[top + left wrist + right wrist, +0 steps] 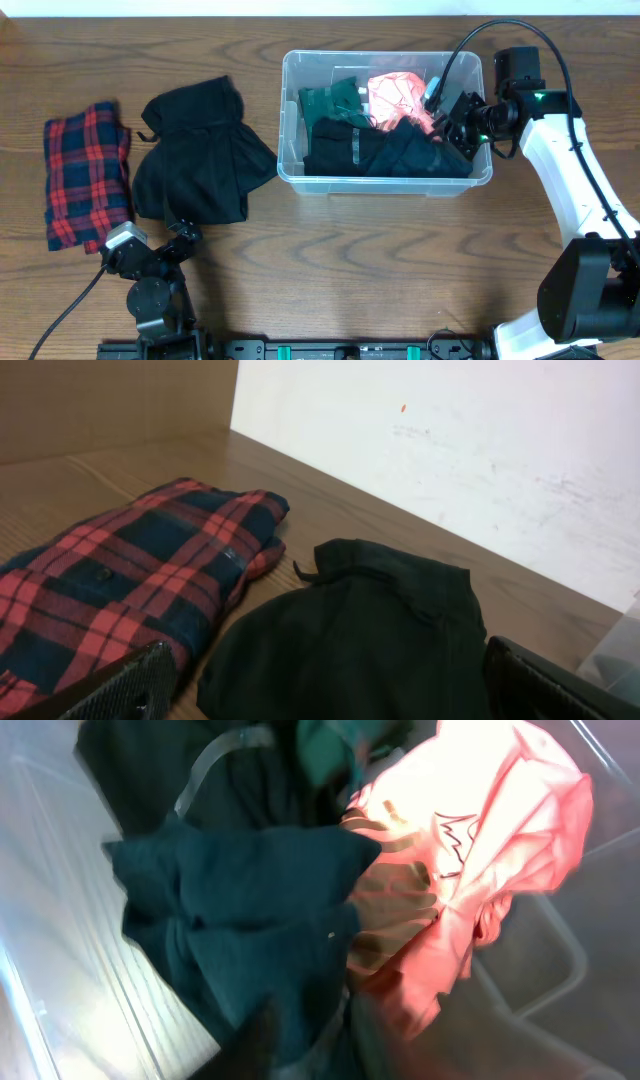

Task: Pack container
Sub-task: 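Lower the navy cloth into the bin's right side and release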

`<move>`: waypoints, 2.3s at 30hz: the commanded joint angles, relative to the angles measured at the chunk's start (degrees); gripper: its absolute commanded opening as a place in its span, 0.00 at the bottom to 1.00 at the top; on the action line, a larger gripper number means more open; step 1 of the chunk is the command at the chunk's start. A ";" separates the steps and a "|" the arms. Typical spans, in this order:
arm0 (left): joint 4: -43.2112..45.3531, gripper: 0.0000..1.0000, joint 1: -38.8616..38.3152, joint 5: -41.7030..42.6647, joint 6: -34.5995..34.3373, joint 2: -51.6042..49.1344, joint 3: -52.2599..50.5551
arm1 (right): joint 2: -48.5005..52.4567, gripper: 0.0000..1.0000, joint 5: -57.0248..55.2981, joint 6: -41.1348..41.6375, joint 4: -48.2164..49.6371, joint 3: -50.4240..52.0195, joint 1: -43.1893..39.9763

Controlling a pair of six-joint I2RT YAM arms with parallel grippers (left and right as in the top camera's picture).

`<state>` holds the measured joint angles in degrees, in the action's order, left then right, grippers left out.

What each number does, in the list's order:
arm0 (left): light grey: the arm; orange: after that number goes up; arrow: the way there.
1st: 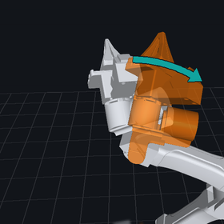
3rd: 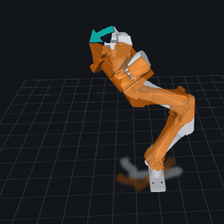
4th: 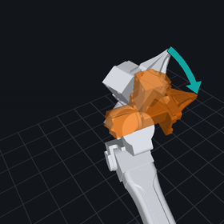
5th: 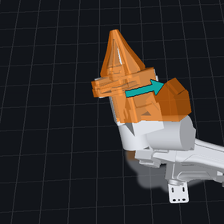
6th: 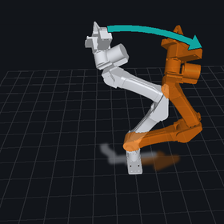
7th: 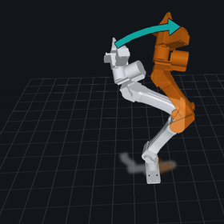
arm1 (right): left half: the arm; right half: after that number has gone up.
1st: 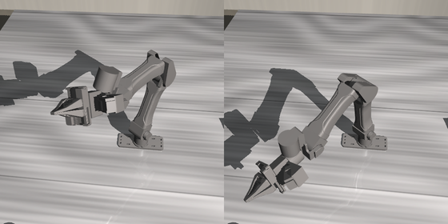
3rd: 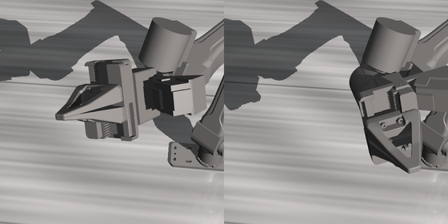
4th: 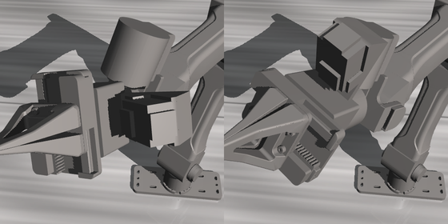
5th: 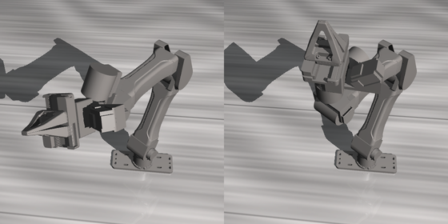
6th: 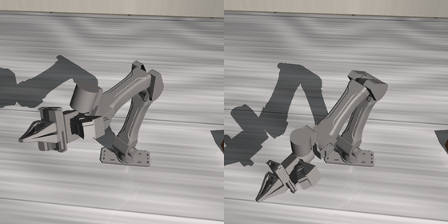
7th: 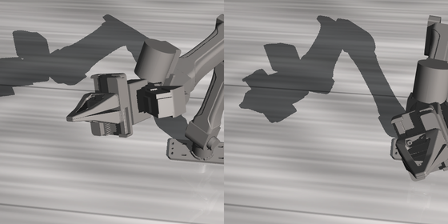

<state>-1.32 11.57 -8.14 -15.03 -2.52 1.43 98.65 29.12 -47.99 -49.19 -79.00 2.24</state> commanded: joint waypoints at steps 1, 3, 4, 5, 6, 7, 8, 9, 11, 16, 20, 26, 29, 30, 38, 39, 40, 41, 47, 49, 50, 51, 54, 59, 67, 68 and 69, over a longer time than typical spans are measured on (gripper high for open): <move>-2.08 0.98 -0.09 -1.55 -0.02 0.02 -1.16 | 0.17 0.01 1.40 15.41 0.13 -0.17 0.76; -2.08 0.98 -0.09 -1.55 -0.02 0.02 -1.16 | 0.15 0.01 1.44 21.35 0.09 -0.17 1.14; -2.08 0.98 -0.09 -1.55 -0.02 0.02 -1.16 | 0.15 0.01 1.84 24.57 0.13 -0.17 1.36; -2.08 0.98 -0.09 -1.55 -0.02 0.02 -1.16 | 0.15 0.01 2.51 26.75 0.13 -0.17 1.57; -2.08 0.98 -0.09 -1.55 -0.02 0.02 -1.16 | 0.15 0.01 3.15 28.63 0.11 -0.17 1.77; -2.08 0.98 -0.09 -1.55 -0.02 0.02 -1.16 | 0.15 0.01 3.54 30.80 -0.11 -0.17 2.01; -2.08 0.98 -0.09 -1.55 -0.02 0.02 -1.16 | 0.13 0.01 3.93 32.28 -0.44 -0.17 2.27; -2.10 0.98 -0.09 -1.55 -0.02 0.02 -1.16 | 0.13 0.01 4.26 33.29 -0.92 -0.17 2.54; -2.08 0.98 -0.09 -1.55 -0.02 0.02 -1.16 | 0.13 0.01 4.33 35.45 -2.08 -0.17 3.28; -2.10 0.98 -0.09 -1.55 -0.02 0.02 -1.16 | 0.13 0.01 3.91 38.14 -4.44 -0.17 4.98; -2.08 0.98 -0.09 -1.55 -0.02 0.02 -1.16 | 0.15 0.01 -1.27 38.12 -5.66 -0.11 6.29; -2.08 0.98 -0.09 -1.55 -0.02 0.02 -1.16 | 0.37 0.01 -9.66 38.10 -5.07 0.11 7.56; -2.08 0.98 -0.09 -1.55 -0.02 0.02 -1.16 | 0.76 0.01 -9.64 38.14 -4.17 0.11 7.93; -2.08 0.98 -0.09 -1.55 -0.02 0.04 -1.16 | 0.98 0.01 -9.64 38.12 -3.78 0.11 8.09; -2.08 0.98 -0.09 -1.55 -0.02 0.02 -1.16 | 3.52 0.02 -9.64 38.12 0.26 0.13 8.72; -2.08 0.98 -0.09 -1.55 -0.02 0.02 -1.16 | 3.82 0.02 -9.64 38.12 0.42 0.13 8.72; -2.08 0.98 -0.09 -1.55 -0.02 0.02 -1.16 | 4.50 0.02 -9.64 38.12 0.66 0.15 8.72; -2.08 0.98 -0.09 -1.55 -0.02 0.02 -1.16 | 4.96 0.03 -9.64 38.12 0.90 0.15 8.72; -2.08 0.98 -0.09 -1.55 -0.02 0.04 -1.16 | 9.70 0.02 -9.55 38.12 6.40 0.15 8.76; -2.08 0.98 -0.09 -1.55 -0.02 0.02 -1.16 | 11.50 0.01 -9.57 38.12 8.72 0.15 9.03; -2.08 0.98 -0.09 -1.55 -0.02 0.02 -1.16 | 12.35 0.01 -9.55 38.12 9.53 0.15 9.22; -2.08 0.98 -0.09 -1.55 -0.02 0.02 -1.16 | 13.25 0.01 -9.44 38.14 10.05 0.15 9.44; -2.08 0.98 -0.09 -1.55 -0.02 0.02 -1.16 | 16.37 0.01 -9.20 38.14 10.45 0.15 10.54; -2.08 0.98 -0.09 -1.55 -0.02 0.02 -1.16 | 19.71 0.04 -9.22 38.12 9.77 0.15 12.17; -2.08 0.98 -0.09 -1.55 -0.02 0.02 -1.16 | 13.97 0.05 -9.22 38.99 8.87 -2.40 12.63; -2.08 0.98 -0.09 -1.55 -0.02 0.02 -1.16 | 12.70 0.07 -9.25 38.97 8.81 -2.64 12.41; -2.08 0.98 -0.09 -1.55 -0.02 0.02 -1.16 | 11.19 0.07 -9.25 38.97 8.68 -2.82 12.22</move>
<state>-1.32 11.57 -8.16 -15.03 -2.52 1.43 114.15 18.76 -9.69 -39.88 -80.64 13.54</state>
